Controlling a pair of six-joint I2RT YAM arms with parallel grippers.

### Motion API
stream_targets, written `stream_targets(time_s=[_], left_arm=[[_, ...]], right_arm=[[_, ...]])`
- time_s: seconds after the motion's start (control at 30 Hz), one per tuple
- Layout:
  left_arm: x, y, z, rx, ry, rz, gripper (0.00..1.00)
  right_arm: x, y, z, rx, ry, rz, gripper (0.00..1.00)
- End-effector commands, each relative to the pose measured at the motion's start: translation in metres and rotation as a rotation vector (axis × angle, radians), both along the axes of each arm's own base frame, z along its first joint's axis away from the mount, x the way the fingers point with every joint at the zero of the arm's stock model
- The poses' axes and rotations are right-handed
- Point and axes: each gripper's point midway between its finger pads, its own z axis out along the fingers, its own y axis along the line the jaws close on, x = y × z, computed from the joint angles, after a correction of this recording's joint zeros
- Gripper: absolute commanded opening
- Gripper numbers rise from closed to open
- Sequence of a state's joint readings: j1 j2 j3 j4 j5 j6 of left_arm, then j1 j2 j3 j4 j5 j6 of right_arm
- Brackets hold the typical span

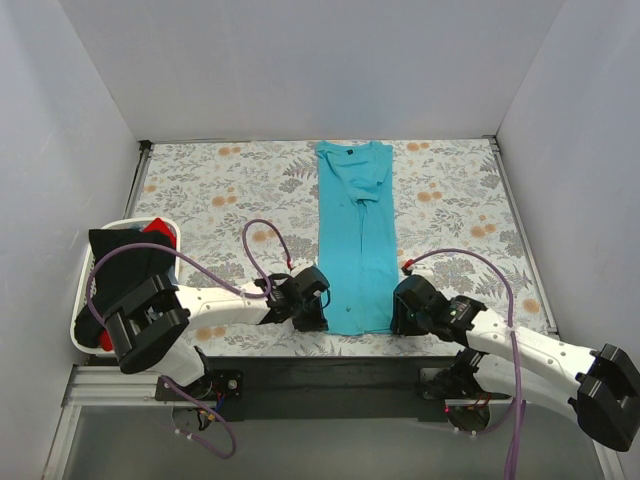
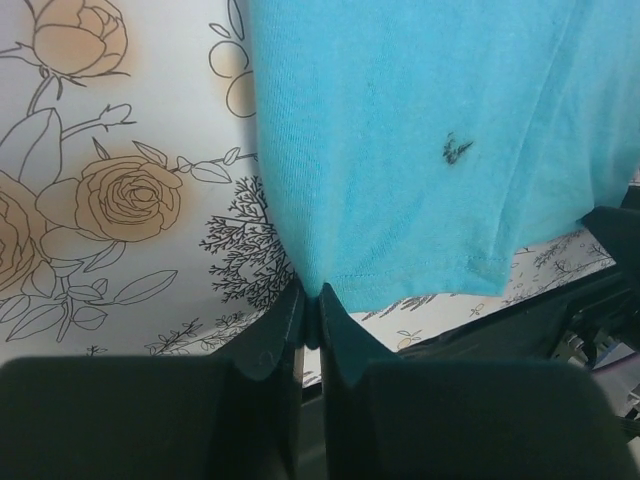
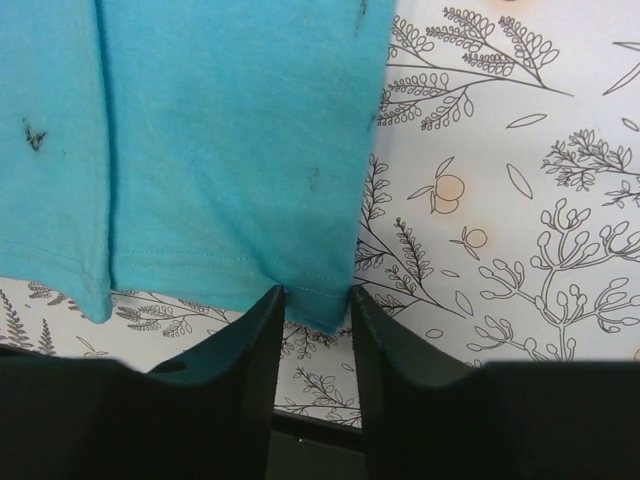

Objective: Fold and stack the t-shirts
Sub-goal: Fold the tshirt

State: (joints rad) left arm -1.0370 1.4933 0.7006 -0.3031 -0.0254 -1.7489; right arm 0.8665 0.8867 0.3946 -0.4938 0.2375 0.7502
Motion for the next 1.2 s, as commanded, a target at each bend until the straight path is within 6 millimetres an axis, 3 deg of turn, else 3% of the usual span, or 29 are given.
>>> stream_targets(time_s=[0.0, 0.03, 0.13, 0.47, 0.8, 0.9, 1.03, 1.17], left_arm=[[-0.014, 0.036, -0.022, 0.156, 0.034, 0.008, 0.03], [-0.014, 0.036, -0.021, 0.153, 0.032, 0.010, 0.02], [-0.015, 0.039, -0.017, 0.155, 0.029, 0.013, 0.00], [-0.023, 0.042, -0.006, 0.116, 0.037, 0.003, 0.00], [-0.030, 0.034, 0.012, 0.064, 0.027, -0.006, 0.00], [-0.021, 0.031, 0.022, 0.071, -0.012, 0.004, 0.00], [0.006, 0.021, 0.040, 0.095, -0.087, 0.013, 0.00], [0.052, 0.002, 0.066, 0.047, -0.157, 0.050, 0.00]], right_arm=[[-0.002, -0.008, -0.007, -0.035, 0.005, -0.026, 0.38], [-0.003, -0.007, -0.006, -0.027, 0.003, -0.025, 0.28], [-0.006, -0.010, -0.008, -0.021, 0.007, -0.024, 0.16], [-0.013, -0.004, 0.015, 0.059, -0.004, -0.009, 0.11], [-0.033, 0.029, 0.035, 0.143, 0.008, 0.080, 0.04], [-0.023, 0.031, 0.050, 0.118, -0.045, 0.072, 0.05], [0.008, 0.031, 0.076, 0.036, -0.174, 0.050, 0.08], [0.045, 0.040, 0.104, -0.062, -0.273, 0.037, 0.10]])
